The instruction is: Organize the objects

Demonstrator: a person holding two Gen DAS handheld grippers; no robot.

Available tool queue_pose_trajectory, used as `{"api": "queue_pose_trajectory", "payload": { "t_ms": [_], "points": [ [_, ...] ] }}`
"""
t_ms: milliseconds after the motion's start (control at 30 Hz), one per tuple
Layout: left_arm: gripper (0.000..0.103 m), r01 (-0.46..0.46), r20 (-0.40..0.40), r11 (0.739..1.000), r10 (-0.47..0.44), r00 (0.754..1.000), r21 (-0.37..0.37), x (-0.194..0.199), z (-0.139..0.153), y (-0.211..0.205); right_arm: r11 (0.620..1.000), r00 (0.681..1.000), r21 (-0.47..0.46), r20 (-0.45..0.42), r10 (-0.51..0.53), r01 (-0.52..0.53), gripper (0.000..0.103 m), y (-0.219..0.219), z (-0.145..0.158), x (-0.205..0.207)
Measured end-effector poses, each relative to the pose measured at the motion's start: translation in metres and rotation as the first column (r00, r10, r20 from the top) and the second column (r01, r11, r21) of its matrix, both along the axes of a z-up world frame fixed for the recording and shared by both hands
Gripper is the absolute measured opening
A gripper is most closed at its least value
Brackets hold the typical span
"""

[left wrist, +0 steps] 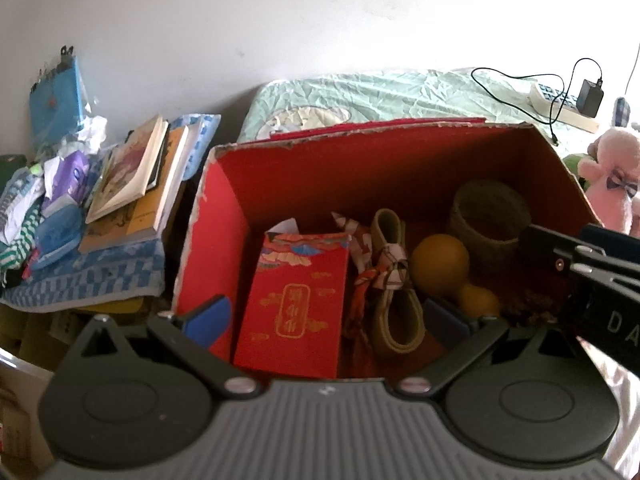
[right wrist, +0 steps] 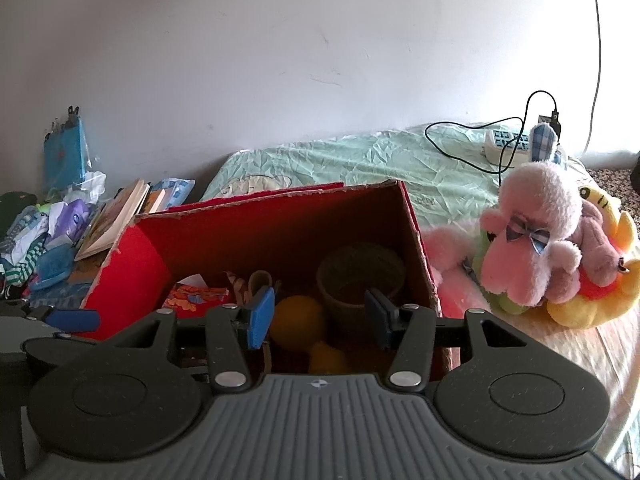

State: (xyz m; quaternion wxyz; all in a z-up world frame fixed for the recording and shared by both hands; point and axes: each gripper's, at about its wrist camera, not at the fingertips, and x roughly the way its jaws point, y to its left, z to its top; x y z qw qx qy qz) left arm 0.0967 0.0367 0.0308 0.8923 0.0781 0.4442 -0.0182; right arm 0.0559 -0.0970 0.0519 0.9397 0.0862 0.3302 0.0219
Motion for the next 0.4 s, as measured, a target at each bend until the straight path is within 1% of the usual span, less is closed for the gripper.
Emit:
{"api": "queue_pose_trajectory", "payload": {
  "t_ms": [333,400],
  "points": [
    [0.102,-0.004,0.039,1.000,0.004,0.999,-0.008,-0.0105,0.0040,0.0027,1.000,1.000,-0.004,0.013,-0.005,0.005,0.054,0.0028,0.0039,-0.0095],
    [0.102,0.000,0.034,1.000,0.001,0.999,-0.014,-0.0097,0.0039,0.0032,1.000,1.000,-0.008,0.016,-0.006,0.007,0.054,0.0039,0.0040,-0.0102]
  ]
}}
